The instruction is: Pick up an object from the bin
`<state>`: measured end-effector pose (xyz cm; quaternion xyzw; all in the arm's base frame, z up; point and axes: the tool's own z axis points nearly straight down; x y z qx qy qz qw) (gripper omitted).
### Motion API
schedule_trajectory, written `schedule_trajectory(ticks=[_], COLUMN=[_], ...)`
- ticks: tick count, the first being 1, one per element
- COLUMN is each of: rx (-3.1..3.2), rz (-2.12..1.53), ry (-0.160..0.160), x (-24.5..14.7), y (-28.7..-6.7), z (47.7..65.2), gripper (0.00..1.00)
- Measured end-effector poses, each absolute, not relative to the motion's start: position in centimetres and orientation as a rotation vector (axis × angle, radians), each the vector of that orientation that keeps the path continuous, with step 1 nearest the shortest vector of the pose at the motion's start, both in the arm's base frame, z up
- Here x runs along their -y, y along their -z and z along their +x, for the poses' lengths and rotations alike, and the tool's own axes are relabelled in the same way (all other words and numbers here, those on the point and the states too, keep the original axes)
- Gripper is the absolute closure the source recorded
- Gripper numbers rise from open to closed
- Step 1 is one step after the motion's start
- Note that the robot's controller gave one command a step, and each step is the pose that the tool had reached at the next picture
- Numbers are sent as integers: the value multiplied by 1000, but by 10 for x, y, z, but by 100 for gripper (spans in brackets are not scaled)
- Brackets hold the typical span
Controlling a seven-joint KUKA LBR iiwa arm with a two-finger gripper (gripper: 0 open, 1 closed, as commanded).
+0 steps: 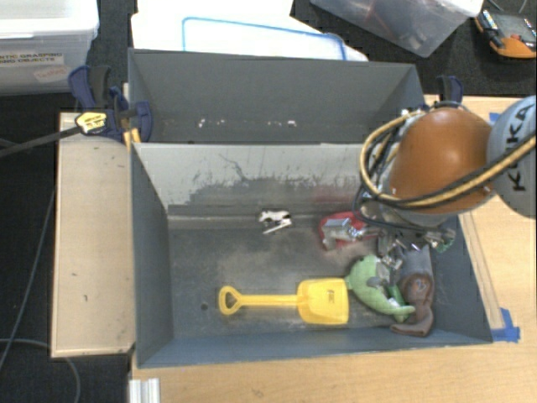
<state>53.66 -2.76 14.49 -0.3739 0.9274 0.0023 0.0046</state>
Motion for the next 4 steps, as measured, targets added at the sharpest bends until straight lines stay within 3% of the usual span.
schedule_trajectory(ticks=[1,2,3,4], rx=[-2971,-2973,-3011,-2873], rz=[-967,-982,-837,-1229], ry=[-5,-7,-5,-4], x=[53,52,74,88], y=[-161,-176,-196,-176], z=[527,540,526,559], gripper=[0,0,0,0])
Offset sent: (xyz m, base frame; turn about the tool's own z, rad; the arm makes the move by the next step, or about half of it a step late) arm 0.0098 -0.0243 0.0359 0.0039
